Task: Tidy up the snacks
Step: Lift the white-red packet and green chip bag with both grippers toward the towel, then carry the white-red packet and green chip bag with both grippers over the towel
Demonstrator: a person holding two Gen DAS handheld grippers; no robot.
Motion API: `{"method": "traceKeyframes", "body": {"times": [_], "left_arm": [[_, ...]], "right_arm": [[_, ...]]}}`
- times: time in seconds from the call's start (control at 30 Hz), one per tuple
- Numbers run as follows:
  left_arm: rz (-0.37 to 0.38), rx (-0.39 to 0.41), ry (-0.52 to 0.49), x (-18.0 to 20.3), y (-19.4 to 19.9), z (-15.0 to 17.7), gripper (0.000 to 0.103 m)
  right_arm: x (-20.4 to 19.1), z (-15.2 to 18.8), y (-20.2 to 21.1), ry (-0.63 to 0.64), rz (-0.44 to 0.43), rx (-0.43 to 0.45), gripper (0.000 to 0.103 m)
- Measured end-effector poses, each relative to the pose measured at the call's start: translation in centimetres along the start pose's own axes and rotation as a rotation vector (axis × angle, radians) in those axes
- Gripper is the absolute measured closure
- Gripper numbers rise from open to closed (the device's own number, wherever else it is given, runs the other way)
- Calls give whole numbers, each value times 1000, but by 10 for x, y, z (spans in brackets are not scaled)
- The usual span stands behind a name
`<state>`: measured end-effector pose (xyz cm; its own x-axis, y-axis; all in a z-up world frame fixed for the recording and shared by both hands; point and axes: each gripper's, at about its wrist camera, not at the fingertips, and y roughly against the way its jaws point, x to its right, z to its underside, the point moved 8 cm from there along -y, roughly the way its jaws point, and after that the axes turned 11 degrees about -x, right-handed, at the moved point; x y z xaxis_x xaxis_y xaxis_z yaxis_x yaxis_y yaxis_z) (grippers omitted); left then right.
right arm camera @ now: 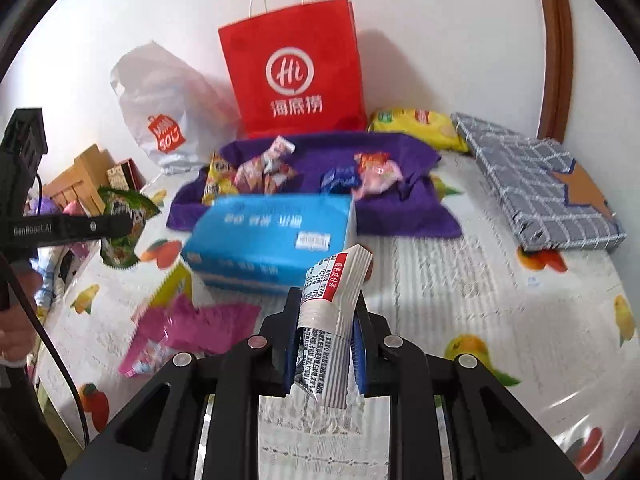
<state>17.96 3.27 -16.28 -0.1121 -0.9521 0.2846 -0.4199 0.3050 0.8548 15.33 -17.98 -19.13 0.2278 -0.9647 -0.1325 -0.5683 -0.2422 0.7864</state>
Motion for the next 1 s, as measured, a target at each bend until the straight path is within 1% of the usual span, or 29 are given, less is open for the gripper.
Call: {"method": "traceKeyframes", "body": {"times": [0.33,0.57,0.8,1.0], "left_arm": [[10,22,-23,16,13,-19,58],[4,30,-22,19,16,-37,58],[-22,63,-36,20,24,-71,58],[-30,87,-32,17,19,-106,58]], "right_arm": [[10,-56,14,-41,38,46,80],[7,-93,13,-52,27,73,80],[6,-134,2,-45,13,89,80],[5,-167,-17,-47,0,87,80]]}}
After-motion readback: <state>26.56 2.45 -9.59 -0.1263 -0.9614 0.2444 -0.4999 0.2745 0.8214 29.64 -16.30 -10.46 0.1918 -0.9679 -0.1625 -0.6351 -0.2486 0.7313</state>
